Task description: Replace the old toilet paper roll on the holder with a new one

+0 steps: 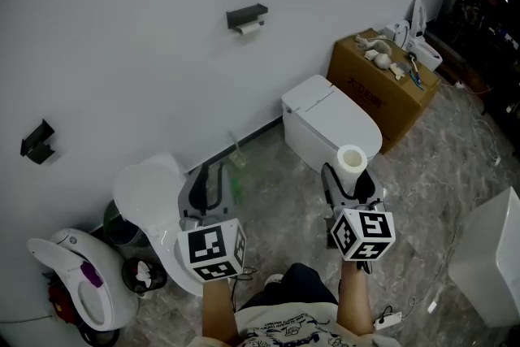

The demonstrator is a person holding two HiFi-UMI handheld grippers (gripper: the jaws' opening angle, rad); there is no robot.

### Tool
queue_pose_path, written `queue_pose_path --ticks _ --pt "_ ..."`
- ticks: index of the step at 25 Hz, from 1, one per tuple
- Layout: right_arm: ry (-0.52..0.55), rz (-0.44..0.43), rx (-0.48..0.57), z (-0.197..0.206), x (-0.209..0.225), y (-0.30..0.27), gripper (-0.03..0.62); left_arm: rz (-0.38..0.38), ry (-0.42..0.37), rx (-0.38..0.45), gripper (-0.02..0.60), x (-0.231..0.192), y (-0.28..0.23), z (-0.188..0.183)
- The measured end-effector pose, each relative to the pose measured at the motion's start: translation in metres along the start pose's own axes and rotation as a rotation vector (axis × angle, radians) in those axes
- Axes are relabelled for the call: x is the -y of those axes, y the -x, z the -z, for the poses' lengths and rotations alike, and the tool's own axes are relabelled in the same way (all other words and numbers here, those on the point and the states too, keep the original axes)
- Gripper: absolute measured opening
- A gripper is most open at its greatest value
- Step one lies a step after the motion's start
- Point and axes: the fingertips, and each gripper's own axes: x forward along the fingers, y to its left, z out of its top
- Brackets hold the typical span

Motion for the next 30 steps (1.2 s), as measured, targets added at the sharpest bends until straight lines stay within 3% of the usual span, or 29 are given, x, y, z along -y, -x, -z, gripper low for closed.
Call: queue_pose_path --ticks 6,12,19,30 --pt "-0.004 0.012 -0.019 0.004 0.006 -0.02 0.318 0.041 0.016 -0.013 0.211 0.005 -0.024 0.003" --pt "0.003 0.001 -0.03 0.007 0.02 -0.056 0.318 0.047 0.0 -0.029 0.215 0.01 -0.06 0.009" --pt "0.011 -0.037 -0.032 0.002 0.048 -0.13 0.318 -0.002 -0.026 -0.019 0.215 0.013 -0.13 0.005" --pt "0.017 -0.106 -0.007 -0.038 0.106 -0.249 0.318 -0.065 -0.027 0.0 0.215 0.033 -0.249 -0.024"
